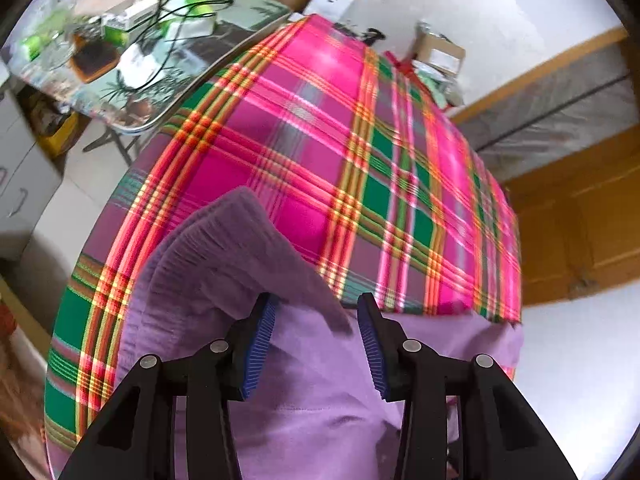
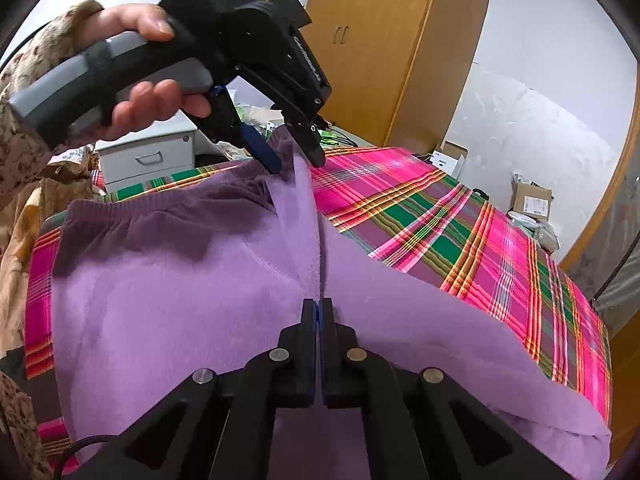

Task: Fold clothes
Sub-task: 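Grasp the garment edge with the left gripper while the right gripper grasps beside it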

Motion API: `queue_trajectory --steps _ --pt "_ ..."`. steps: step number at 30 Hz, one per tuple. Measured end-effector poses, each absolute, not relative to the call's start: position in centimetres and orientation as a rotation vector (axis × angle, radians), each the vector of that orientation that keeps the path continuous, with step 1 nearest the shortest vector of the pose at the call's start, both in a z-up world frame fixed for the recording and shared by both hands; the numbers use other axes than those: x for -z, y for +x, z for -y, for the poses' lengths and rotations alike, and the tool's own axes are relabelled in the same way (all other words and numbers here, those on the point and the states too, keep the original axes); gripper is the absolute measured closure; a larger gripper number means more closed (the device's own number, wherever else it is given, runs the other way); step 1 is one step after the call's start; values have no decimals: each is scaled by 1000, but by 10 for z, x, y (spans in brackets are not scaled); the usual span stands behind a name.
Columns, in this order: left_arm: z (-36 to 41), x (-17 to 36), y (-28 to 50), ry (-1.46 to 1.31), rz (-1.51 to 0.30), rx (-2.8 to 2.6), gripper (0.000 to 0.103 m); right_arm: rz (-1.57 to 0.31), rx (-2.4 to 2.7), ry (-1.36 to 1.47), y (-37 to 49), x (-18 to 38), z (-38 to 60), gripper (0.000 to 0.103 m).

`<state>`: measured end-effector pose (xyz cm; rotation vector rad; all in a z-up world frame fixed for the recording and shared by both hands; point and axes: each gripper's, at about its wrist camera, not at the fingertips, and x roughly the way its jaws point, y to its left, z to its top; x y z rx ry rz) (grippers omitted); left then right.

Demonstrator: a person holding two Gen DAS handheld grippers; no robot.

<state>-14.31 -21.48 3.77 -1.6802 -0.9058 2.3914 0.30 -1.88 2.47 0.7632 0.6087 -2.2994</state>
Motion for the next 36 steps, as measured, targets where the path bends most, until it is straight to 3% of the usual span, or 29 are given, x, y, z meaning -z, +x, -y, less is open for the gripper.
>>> queue_trajectory --steps 5,8,12,18,26,30,35,36 --pt "221 -30 -139 -1694 1003 -2373 60 -596 2298 764 5 -22 16 102" --pt "225 -33 -132 -1633 1041 -2369 71 -589 2297 764 6 -21 14 102" --pt "228 -37 -123 -1544 1037 -2393 95 -584 2296 770 8 -20 13 102" --pt "236 -40 -109 -1416 1089 -2414 99 -564 2298 779 11 -22 11 102" --pt "249 -48 -86 -1234 1167 -2453 99 -219 2443 854 -1 -42 -47 100" --pt "255 -46 -74 -1158 1227 -2442 99 86 2434 960 -14 -44 -89 89" --pt "261 -38 -62 -1125 1294 -2424 99 335 2421 1050 -33 -41 -120 84" --pt "262 -37 -61 -1121 1305 -2422 99 404 2404 1061 -37 -40 -126 78"
